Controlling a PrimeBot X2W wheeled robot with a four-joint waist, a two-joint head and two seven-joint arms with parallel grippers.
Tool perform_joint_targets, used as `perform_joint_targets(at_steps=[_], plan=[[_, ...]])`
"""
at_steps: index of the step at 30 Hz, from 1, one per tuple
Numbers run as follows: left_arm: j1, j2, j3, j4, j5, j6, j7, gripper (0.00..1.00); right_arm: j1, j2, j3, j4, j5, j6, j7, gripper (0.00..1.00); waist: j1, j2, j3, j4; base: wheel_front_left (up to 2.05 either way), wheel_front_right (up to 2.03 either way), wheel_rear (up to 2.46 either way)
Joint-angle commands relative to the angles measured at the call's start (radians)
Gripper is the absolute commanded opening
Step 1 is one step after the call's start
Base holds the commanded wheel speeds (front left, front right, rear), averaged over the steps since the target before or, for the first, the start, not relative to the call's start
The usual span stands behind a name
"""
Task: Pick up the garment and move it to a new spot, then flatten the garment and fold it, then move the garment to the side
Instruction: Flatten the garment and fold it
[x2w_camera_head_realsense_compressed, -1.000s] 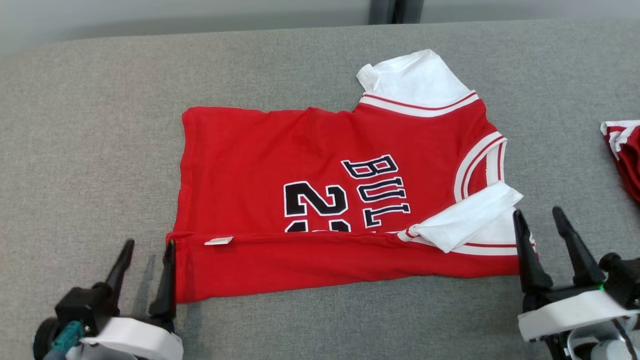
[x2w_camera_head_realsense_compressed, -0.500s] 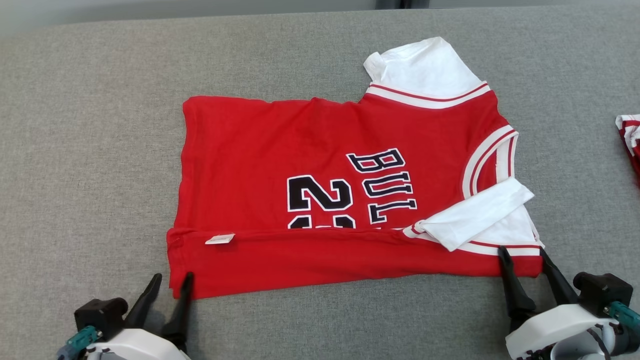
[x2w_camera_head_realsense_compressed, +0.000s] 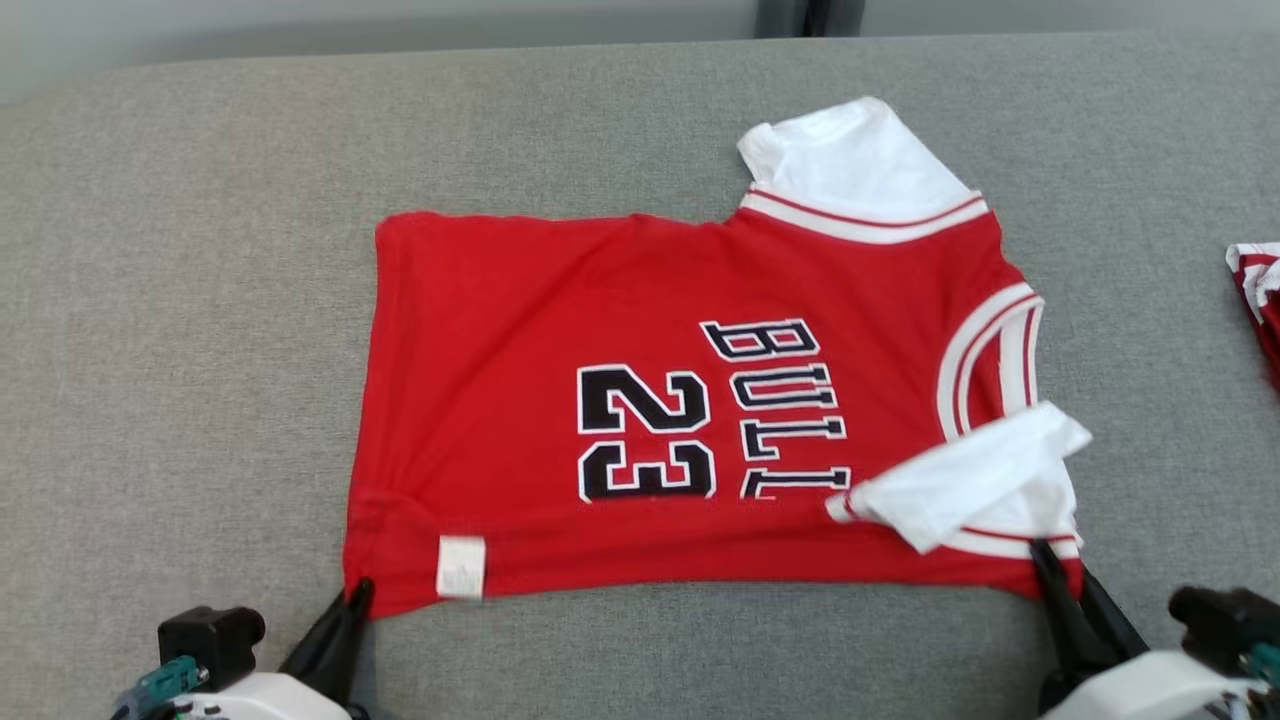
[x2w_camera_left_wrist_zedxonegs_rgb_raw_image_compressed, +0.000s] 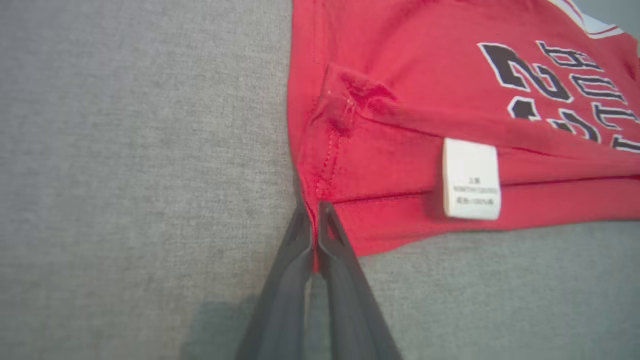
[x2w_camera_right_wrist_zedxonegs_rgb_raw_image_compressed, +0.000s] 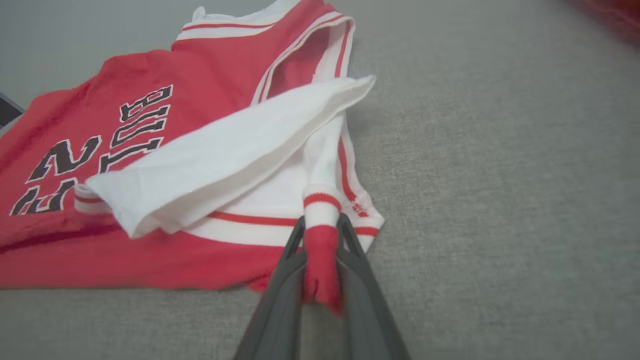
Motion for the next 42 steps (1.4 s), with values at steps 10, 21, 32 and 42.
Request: perform_joint_targets(at_steps=[10, 21, 32, 42], plan=[[0.091, 0.033, 0.013, -0.117, -0.030, 0.052, 0.059, 0.00, 0.087, 0.012, -0.057, -0.120, -0.001, -0.001, 0.062, 0.00, 0.0000, 0.0000, 0.000, 0.015, 0.00, 0.00, 0.00], [0.032, -0.015, 0.052, -0.159, -0.040, 0.077, -0.027, 1.00, 0.068, 0.032, -0.095, -0.183, 0.005, 0.000, 0.035, 1.00, 0.0000, 0.0000, 0.010, 0.003, 0.00, 0.00, 0.00], [-0.117, -0.004, 0.126, -0.265, 0.096, 0.140, -0.201, 1.00, -0.075, 0.042, -0.142, -0.391, -0.154, 0.000, -0.081, 1.00, 0.0000, 0.0000, 0.021, -0.016, 0.00, 0.00, 0.00], [-0.301, 0.019, 0.119, -0.255, 0.153, 0.126, -0.195, 1.00, -0.174, 0.045, -0.124, -0.407, -0.183, 0.000, -0.062, 1.00, 0.0000, 0.0000, 0.075, -0.017, 0.00, 0.00, 0.00]])
